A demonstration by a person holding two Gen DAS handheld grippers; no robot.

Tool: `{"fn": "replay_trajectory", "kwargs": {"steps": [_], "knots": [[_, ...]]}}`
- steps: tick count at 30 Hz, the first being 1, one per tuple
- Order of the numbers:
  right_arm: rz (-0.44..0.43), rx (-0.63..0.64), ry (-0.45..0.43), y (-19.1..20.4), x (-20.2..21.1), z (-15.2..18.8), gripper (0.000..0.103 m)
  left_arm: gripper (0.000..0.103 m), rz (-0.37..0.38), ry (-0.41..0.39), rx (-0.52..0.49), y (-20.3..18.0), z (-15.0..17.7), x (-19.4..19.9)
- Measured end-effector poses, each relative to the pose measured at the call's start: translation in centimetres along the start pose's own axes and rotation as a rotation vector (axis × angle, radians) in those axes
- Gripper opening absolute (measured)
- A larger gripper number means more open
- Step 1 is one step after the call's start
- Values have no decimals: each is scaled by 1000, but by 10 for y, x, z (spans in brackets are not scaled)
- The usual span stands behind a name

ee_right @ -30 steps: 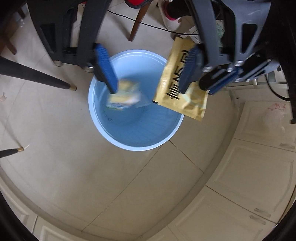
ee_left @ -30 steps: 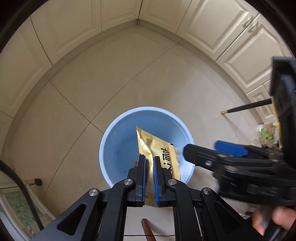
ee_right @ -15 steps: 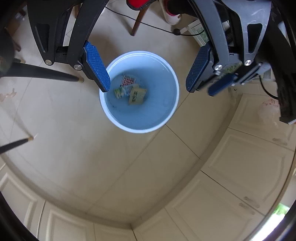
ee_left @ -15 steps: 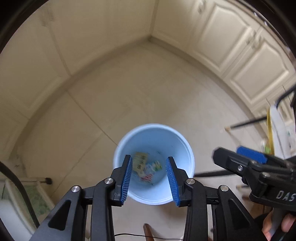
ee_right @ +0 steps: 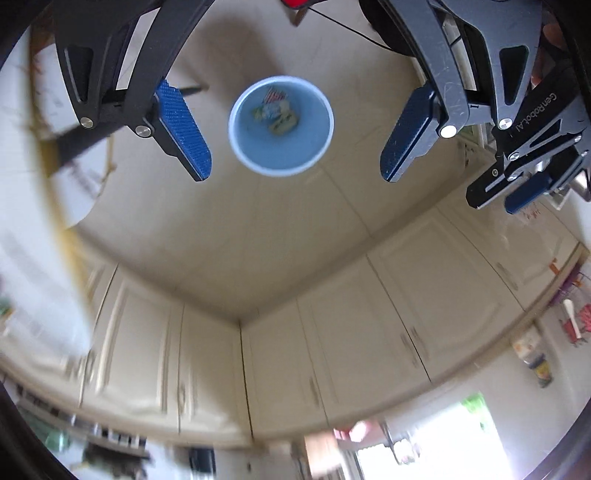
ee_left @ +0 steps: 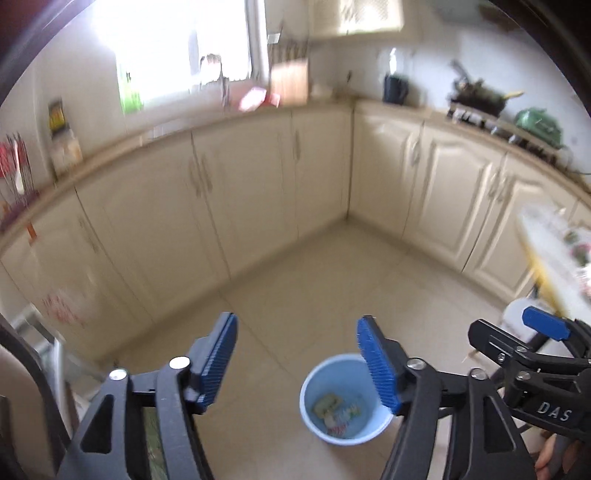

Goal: Collect trash
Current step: 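Bring both open tools back to the table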

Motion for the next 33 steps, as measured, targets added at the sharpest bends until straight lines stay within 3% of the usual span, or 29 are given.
{"fn": "replay_trajectory", "kwargs": {"steps": [4, 6, 10, 12, 16, 17, 19, 24, 26, 30, 33], "knots": [[47, 17, -134, 0, 83, -9, 95, 82, 57, -153, -27, -47, -17, 73], [89, 29, -214, -8, 136, -10, 100, 84, 76, -217, -44, -66, -3, 121], [154, 10, -354, -27, 224, -9, 103, 101, 118, -362, -59, -93, -8, 186], [182, -9, -428, -34, 277, -7, 103, 102, 154, -417, -73, -110, 24, 221], [275, -8, -557, -45, 357, 2, 103, 102, 188, -514, -130, -147, 38, 265], [296, -5, -584, -48, 375, 5, 103, 102, 194, -535, -139, -165, 58, 264], [351, -1, -645, -51, 411, 12, 103, 102, 211, -583, -129, -175, 67, 273], [434, -15, -741, -55, 465, 22, 103, 102, 253, -647, -125, -110, 174, 336], [450, -26, -765, -60, 477, 26, 103, 102, 274, -664, -131, -100, 195, 345], [489, -60, -779, -79, 489, 32, 103, 102, 309, -671, -137, -105, 207, 348], [521, -90, -771, -103, 489, 38, 103, 102, 334, -656, -142, -110, 189, 342]]}}
Point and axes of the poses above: each gripper's, at about its wrist camera, not at the fingertips, and x roughly against the way its jaws point, y to its left, z to its underside, the point moved 8 cm from there along -x, roughly the way its jaws point, and after that the axes turned 3 degrees about y, right-handed, at the moved point
